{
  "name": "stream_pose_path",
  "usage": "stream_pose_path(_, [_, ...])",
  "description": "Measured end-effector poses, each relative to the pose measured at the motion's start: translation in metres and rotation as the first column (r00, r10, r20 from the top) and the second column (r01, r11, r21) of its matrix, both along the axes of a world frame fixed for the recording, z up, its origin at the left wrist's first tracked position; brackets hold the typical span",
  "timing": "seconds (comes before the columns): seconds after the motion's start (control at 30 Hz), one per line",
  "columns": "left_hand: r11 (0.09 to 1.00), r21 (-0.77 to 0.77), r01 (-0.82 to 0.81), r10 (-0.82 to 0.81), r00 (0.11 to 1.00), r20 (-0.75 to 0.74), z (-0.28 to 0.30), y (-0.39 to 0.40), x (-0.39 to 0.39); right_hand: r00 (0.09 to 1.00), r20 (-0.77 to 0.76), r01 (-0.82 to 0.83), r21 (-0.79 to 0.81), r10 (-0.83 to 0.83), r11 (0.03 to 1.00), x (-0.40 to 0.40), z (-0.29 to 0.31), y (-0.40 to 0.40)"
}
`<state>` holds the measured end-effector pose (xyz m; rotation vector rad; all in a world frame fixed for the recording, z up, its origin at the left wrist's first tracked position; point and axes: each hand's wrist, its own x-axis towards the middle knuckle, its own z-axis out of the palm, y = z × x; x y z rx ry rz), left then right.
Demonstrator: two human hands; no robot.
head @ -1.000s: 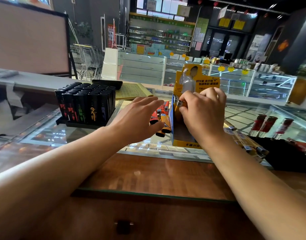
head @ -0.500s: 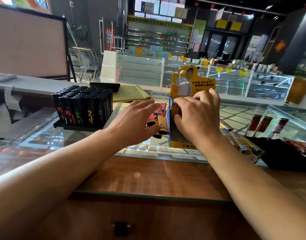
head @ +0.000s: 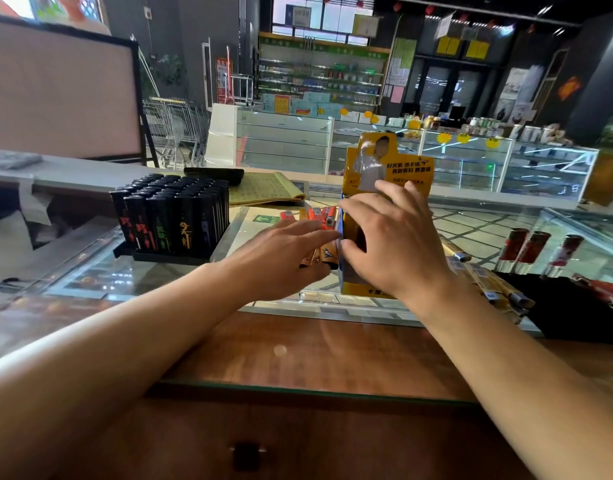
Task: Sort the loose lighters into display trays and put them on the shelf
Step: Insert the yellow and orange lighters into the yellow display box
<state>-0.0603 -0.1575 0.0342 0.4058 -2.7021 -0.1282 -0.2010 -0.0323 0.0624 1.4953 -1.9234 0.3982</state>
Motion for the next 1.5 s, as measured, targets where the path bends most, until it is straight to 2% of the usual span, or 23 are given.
stream_pose_path(0.07, [1.0,-0.014,-0.017,0.019,0.991,0.133,-0.002,-0.002,0.0,1.0,-0.008,-0.014,0.012,0.014,1.0,0.002,-0.002,0.001])
stream_pose_path(0.13, [1.0,0.017,-0.023,0.019,0.983,0.182,-0.002,-0.001,0.001,1.0,-0.012,-0.023,0.013,0.024,1.0,0.003,-0.002,0.003])
stream_pose_path(0.37, [0.994,0.101,0.049,-0.05,0.999,0.005,0.001,-0.006,0.015,0.997,-0.043,-0.059,0.047,0.061,0.997,0.009,-0.01,0.01])
stream_pose_path(0.5, [0.991,0.137,-0.013,0.013,1.0,0.001,0.005,-0.011,0.025,0.994,-0.063,-0.085,0.038,0.087,0.996,0.01,-0.012,0.01])
stream_pose_path(0.63, [0.975,0.16,-0.153,0.173,0.977,-0.123,0.007,-0.013,0.018,0.996,-0.053,-0.076,0.025,0.077,0.997,0.012,-0.018,0.011])
stream_pose_path(0.73, [0.963,0.119,-0.243,0.25,0.967,-0.052,0.005,-0.012,0.004,0.997,-0.044,-0.058,0.007,0.059,0.998,0.013,-0.021,0.013])
stream_pose_path(0.87, [0.964,0.119,-0.239,0.234,0.971,0.051,0.004,-0.009,-0.003,0.998,-0.045,-0.035,-0.014,0.035,0.999,0.014,-0.021,0.013])
stream_pose_path(1.03, [0.964,0.158,-0.214,0.207,0.977,0.059,0.001,-0.02,0.019,0.999,-0.036,-0.038,-0.013,0.037,0.999,0.016,-0.023,0.013])
stream_pose_path(1.2, [0.932,0.236,-0.277,0.29,0.957,-0.023,0.004,-0.021,0.019,0.997,-0.036,-0.067,-0.033,0.066,0.997,0.018,-0.024,0.012])
stream_pose_path(1.37, [0.889,0.083,-0.45,0.433,0.886,0.166,-0.001,-0.024,0.005,0.997,-0.034,-0.071,-0.035,0.07,0.997,0.021,-0.024,0.011])
stream_pose_path(1.5, [0.885,0.217,-0.412,0.402,0.911,0.09,0.001,-0.02,0.003,0.997,-0.032,-0.074,-0.033,0.073,0.997,0.02,-0.024,0.011])
